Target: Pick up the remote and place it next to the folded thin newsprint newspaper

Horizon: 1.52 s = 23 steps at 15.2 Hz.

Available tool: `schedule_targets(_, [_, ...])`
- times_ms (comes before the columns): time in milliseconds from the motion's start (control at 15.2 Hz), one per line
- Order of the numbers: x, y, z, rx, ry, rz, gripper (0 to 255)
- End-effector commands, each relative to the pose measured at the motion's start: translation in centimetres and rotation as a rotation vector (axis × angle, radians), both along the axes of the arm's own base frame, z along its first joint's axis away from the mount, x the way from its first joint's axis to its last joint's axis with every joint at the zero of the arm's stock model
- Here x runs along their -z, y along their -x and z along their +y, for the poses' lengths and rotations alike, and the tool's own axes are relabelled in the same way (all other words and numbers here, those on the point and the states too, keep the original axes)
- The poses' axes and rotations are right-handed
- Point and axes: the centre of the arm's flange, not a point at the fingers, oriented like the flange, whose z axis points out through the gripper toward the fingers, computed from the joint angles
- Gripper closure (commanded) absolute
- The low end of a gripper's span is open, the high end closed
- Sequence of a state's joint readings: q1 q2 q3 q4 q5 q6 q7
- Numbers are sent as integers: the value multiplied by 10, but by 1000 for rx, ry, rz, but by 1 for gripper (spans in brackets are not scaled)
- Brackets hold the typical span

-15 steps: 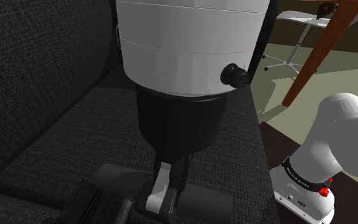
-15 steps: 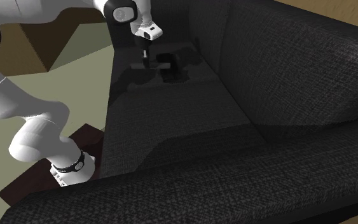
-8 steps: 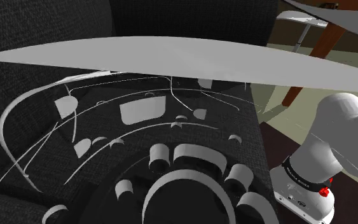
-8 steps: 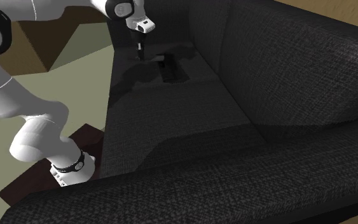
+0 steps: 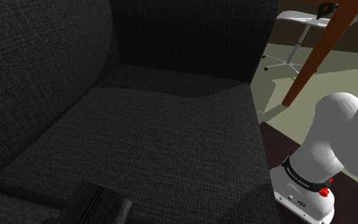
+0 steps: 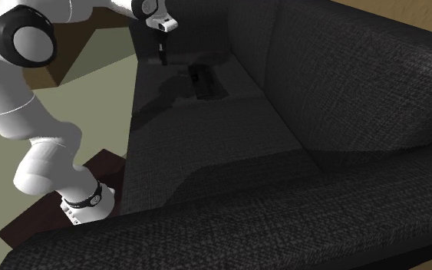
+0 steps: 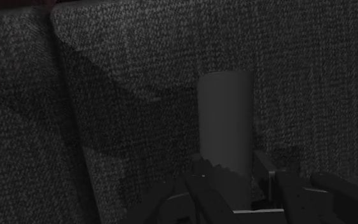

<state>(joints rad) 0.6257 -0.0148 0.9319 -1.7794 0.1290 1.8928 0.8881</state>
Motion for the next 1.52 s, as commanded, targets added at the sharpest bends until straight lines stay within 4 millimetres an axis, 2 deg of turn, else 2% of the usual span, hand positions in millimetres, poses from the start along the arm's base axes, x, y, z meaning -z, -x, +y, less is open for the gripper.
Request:
schedule_targets(0, [-1, 24, 16, 4, -2, 0, 255])
schedule_targets(660, [-1, 128, 91, 4, -2, 0, 255])
schedule_targets(1452, [62, 128, 91, 4, -2, 0, 255])
